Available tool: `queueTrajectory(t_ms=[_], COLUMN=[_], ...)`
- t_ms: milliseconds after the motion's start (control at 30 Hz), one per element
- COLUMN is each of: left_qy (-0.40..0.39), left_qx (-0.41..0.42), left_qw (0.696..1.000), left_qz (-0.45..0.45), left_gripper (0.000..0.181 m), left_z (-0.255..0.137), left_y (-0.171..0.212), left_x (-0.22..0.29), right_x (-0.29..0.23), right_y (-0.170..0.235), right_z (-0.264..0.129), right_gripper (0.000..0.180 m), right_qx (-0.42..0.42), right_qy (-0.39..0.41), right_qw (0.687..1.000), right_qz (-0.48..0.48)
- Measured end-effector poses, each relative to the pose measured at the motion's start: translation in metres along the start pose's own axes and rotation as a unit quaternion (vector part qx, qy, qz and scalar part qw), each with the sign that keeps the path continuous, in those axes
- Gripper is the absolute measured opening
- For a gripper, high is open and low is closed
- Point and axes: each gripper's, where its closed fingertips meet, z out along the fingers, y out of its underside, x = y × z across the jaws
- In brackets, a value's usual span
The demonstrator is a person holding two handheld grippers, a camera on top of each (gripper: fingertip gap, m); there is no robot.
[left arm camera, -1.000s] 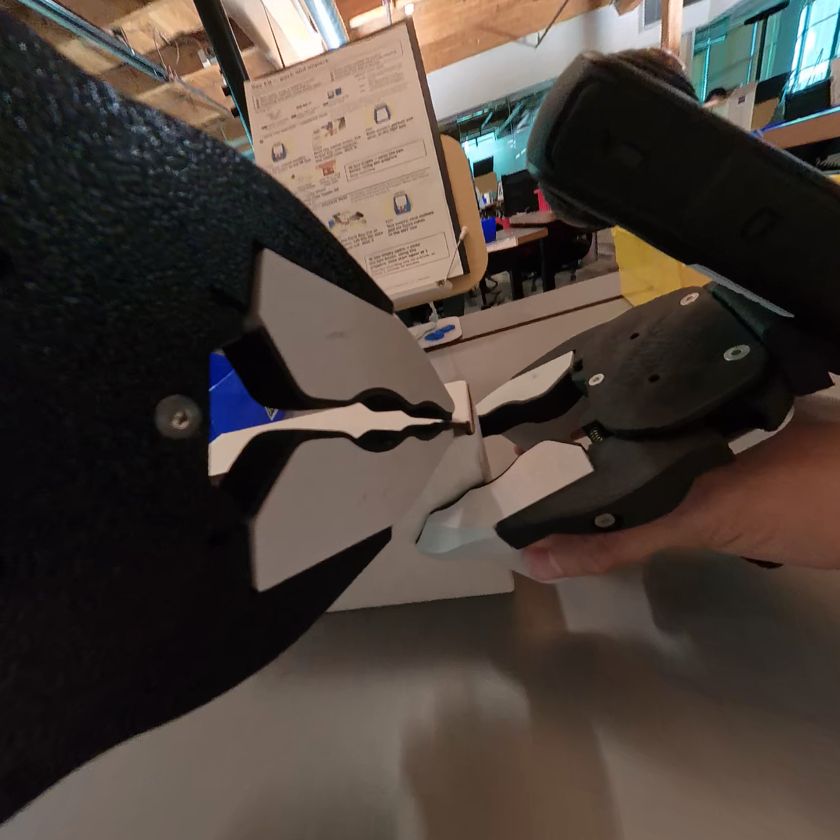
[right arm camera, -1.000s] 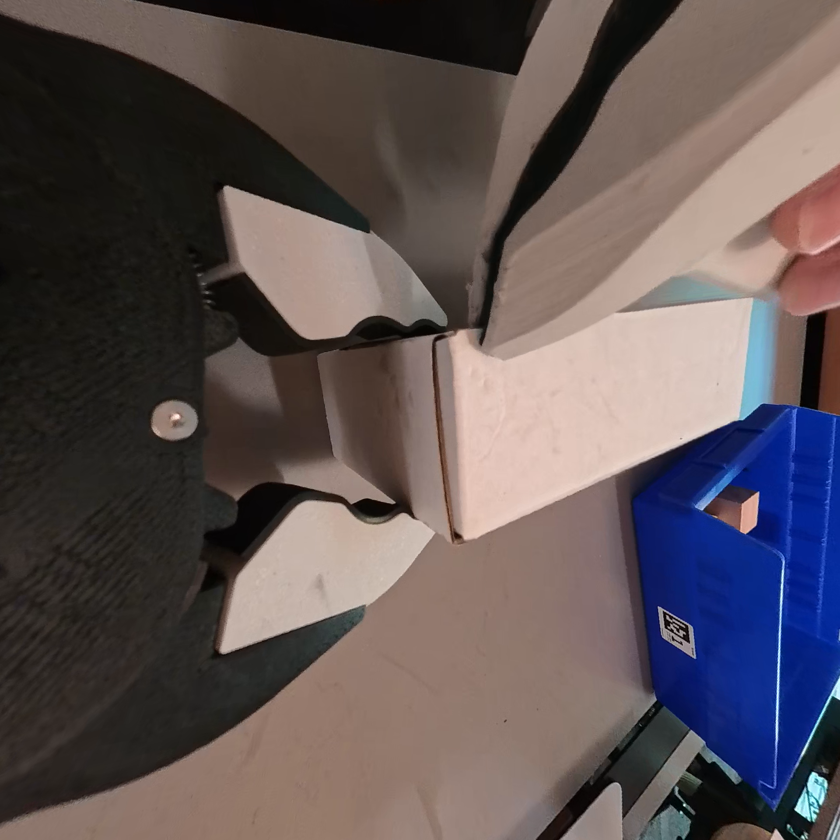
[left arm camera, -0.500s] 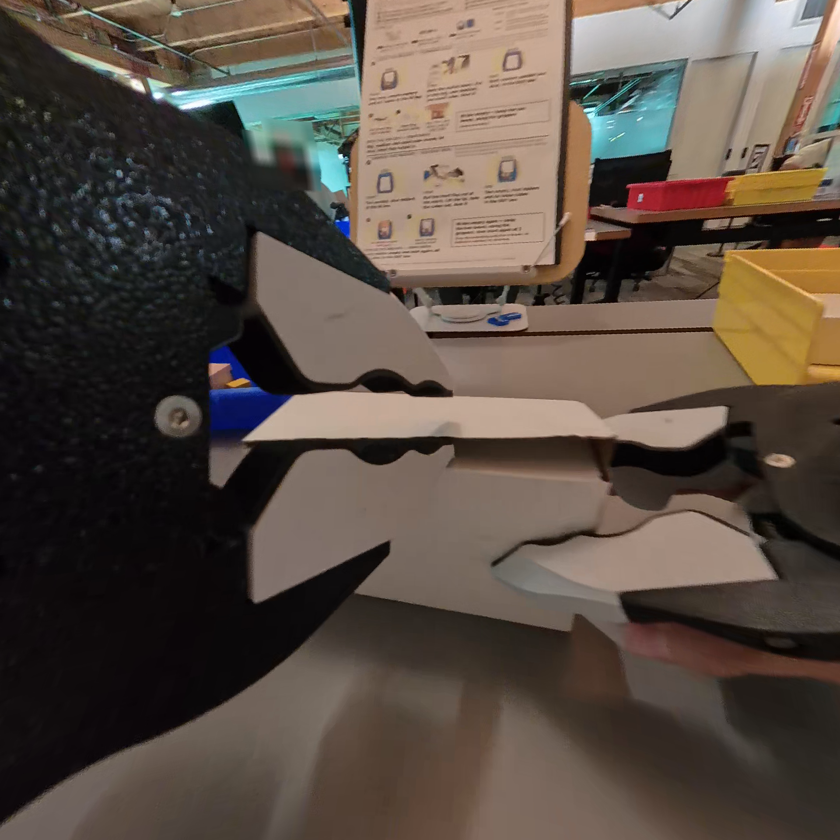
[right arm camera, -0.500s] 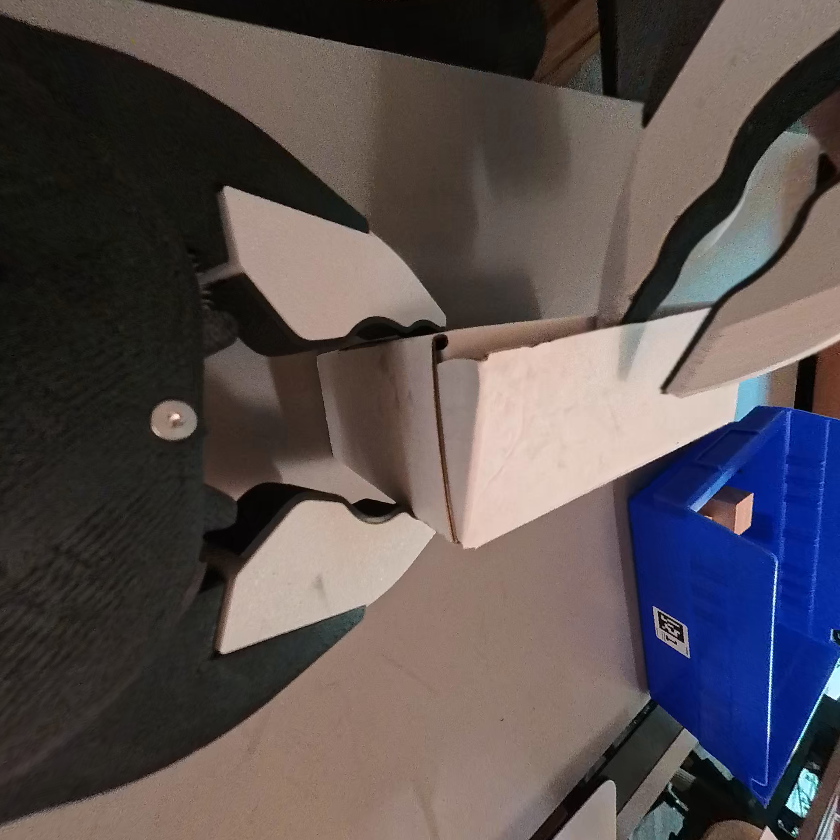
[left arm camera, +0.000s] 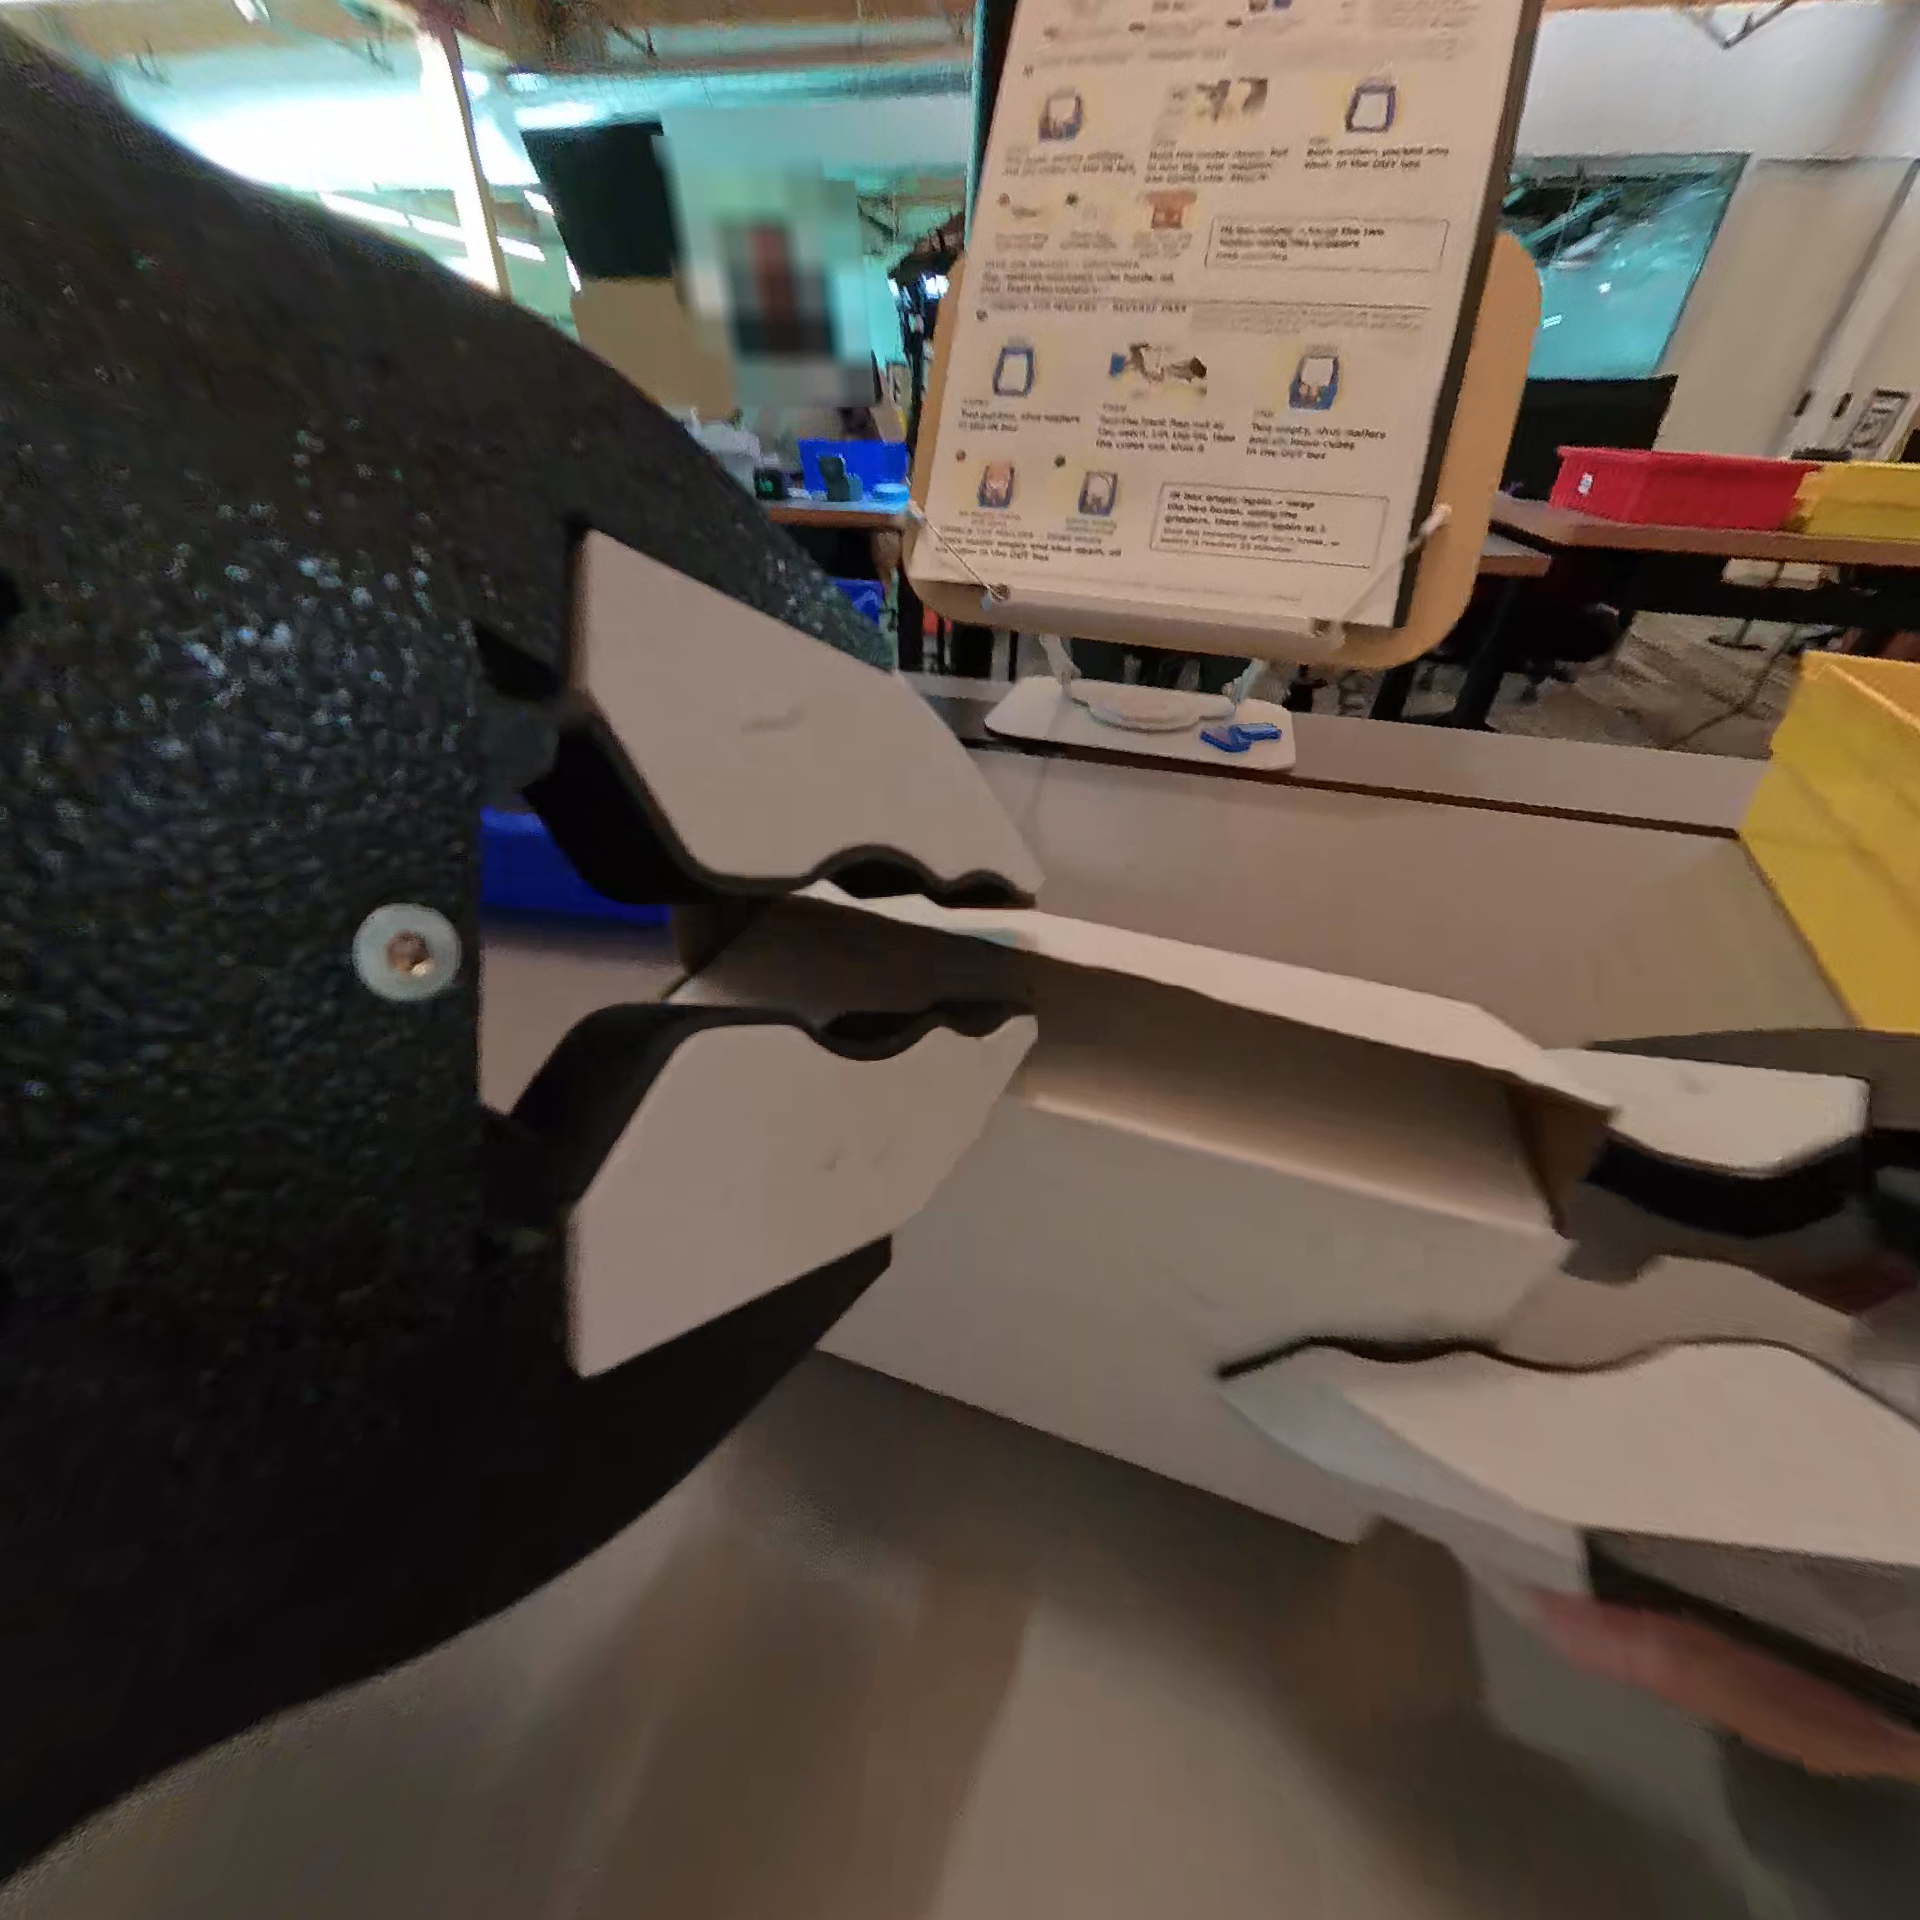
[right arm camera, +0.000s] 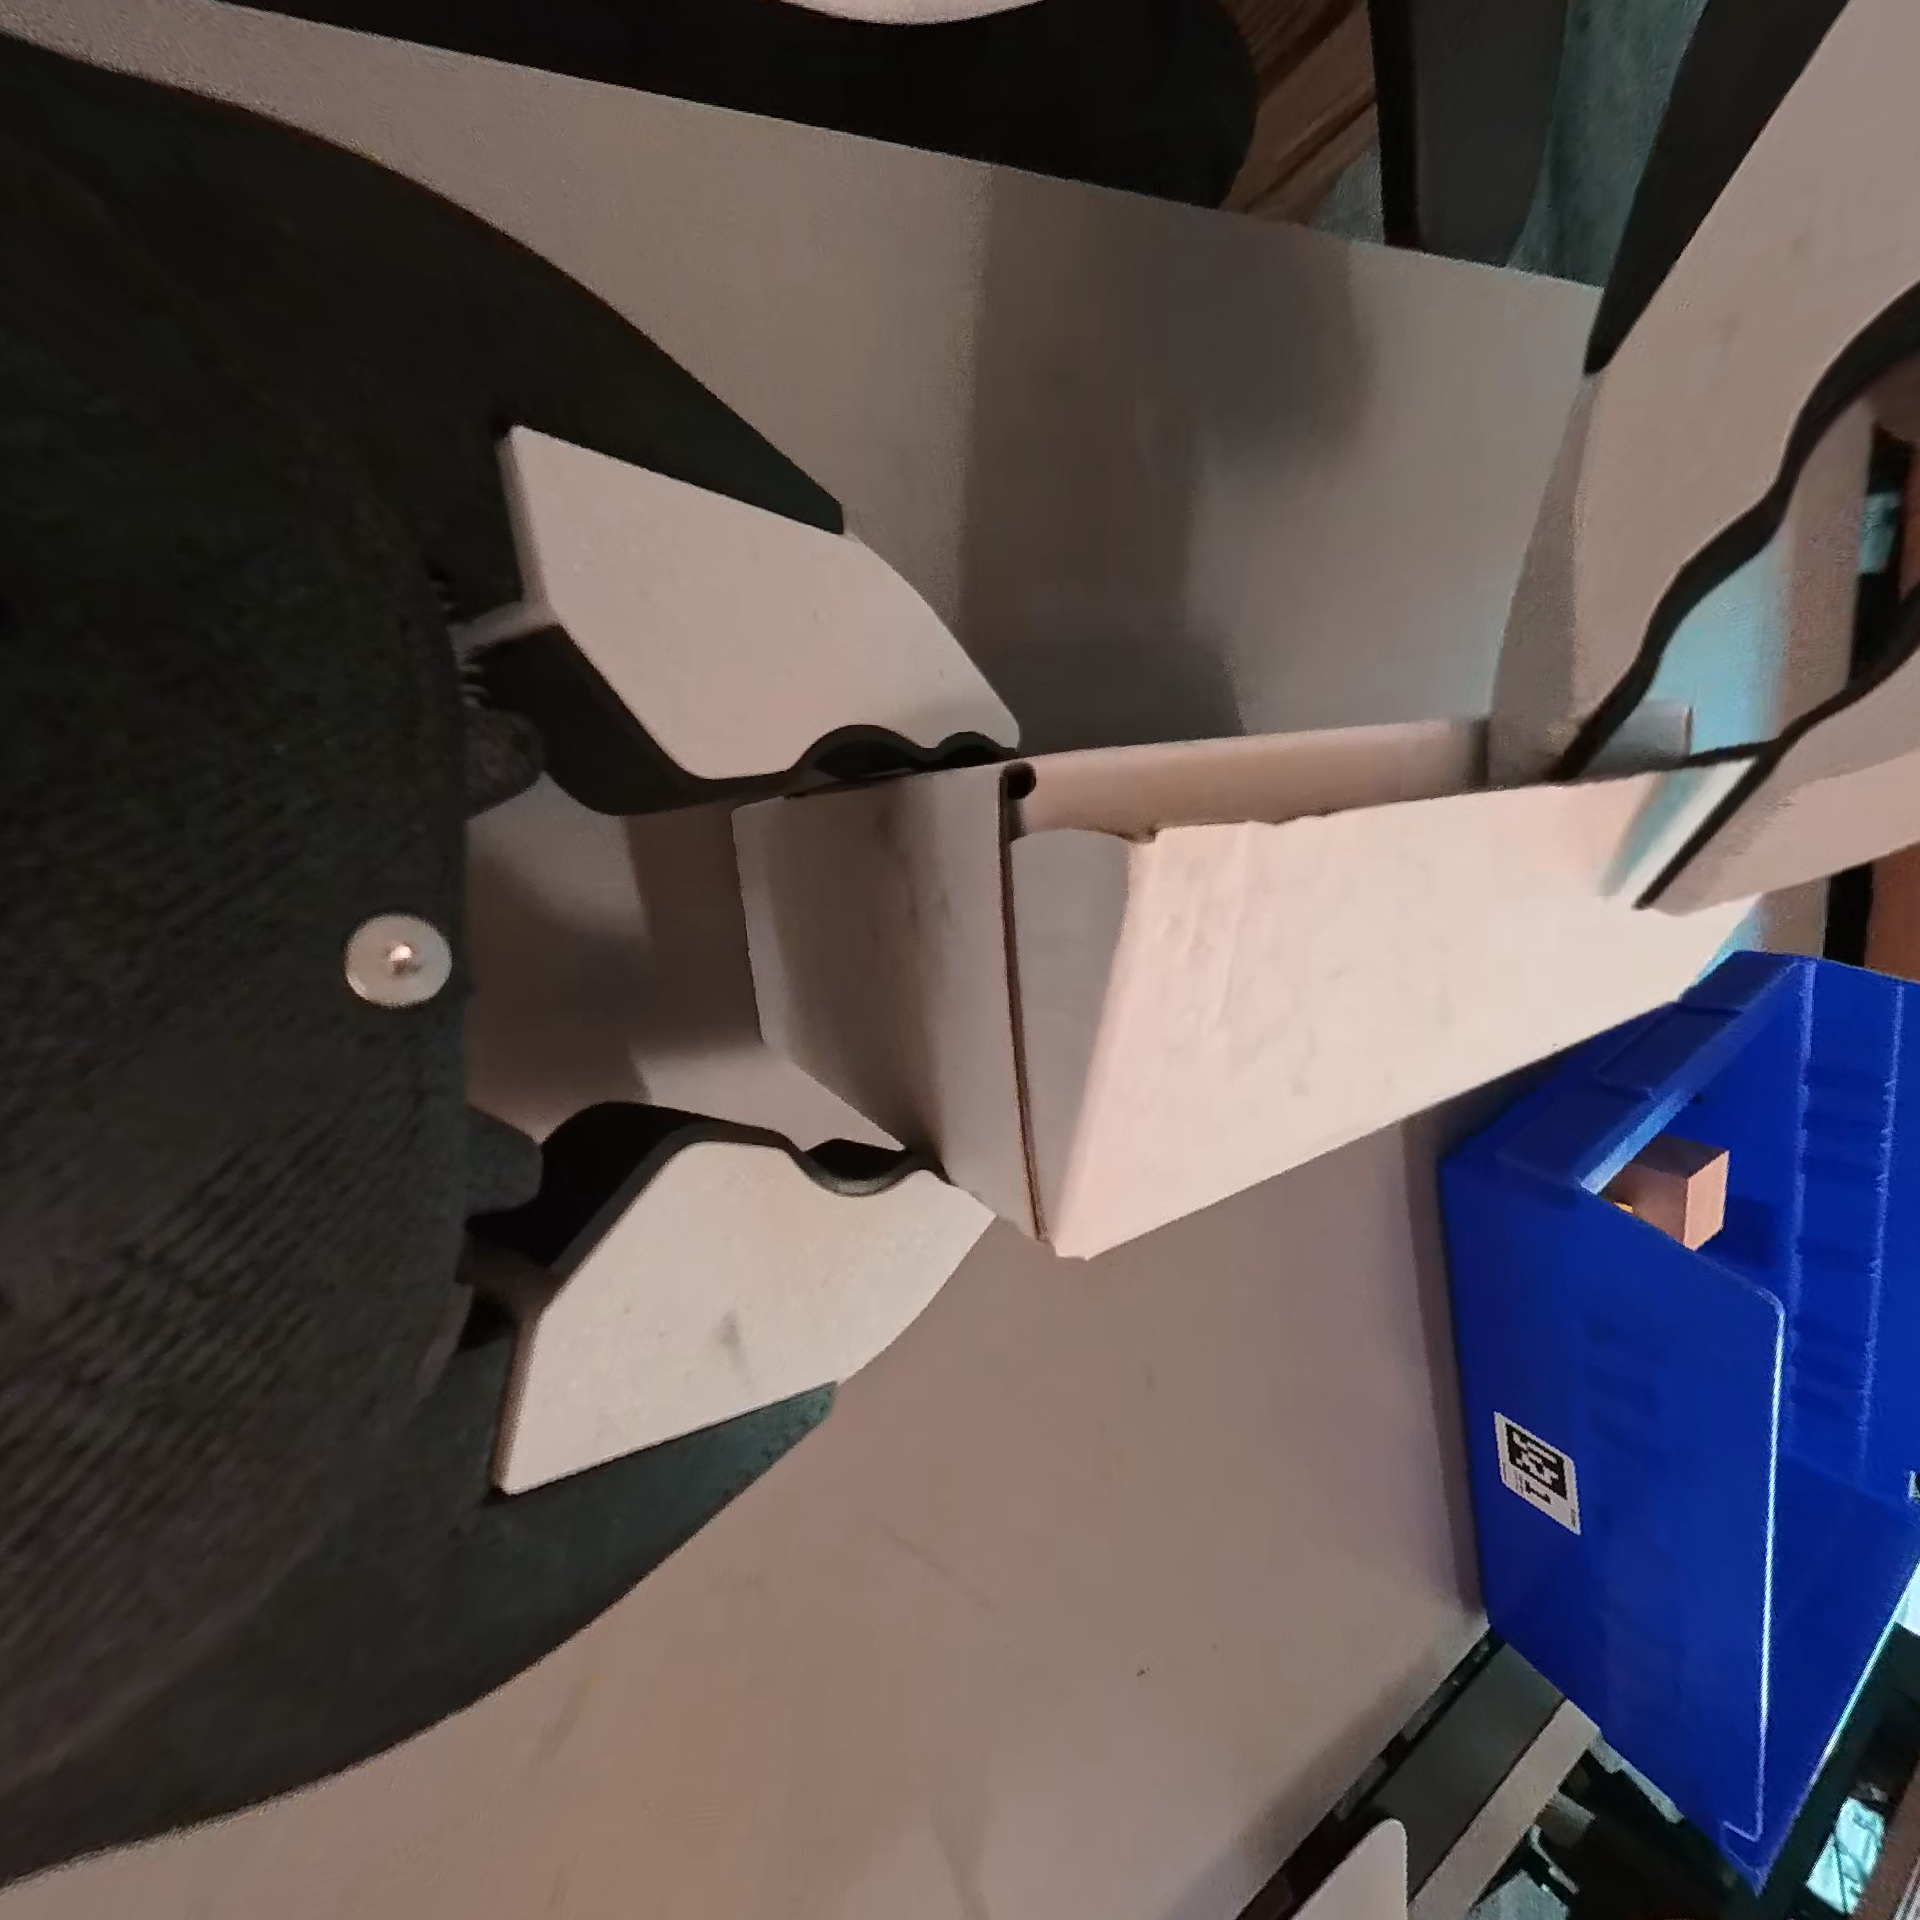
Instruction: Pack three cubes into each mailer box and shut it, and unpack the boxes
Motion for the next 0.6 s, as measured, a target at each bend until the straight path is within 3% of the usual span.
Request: queueTrajectory(t_ms=[233,400,500,600], left_qy=[-0.015,-0.03,-0.043,-0.044], left_qx=[-0.071,-0.073,-0.058,-0.046], left_qw=[0.996,0.993,0.993,0.994], left_qz=[0.055,0.088,0.095,0.089], left_gripper=[0.021,0.001,0.001,0.001], left_z=[-0.015,-0.007,-0.005,-0.006], left_y=[0.054,0.053,0.044,0.037], left_x=[-0.018,-0.016,-0.014,-0.011], right_x=[-0.001,-0.003,-0.003,0.002], right_y=[-0.001,-0.002,-0.001,-0.005], right_z=[0.0,-0.001,0.004,0.009], right_gripper=[0.069,0.069,0.097,0.094], right_qx=[0.021,0.026,0.019,0.022], right_qy=[-0.014,-0.025,-0.014,0.01], right_qw=[1.0,0.999,1.0,1.0], right_qz=[0.005,0.003,-0.012,-0.015])
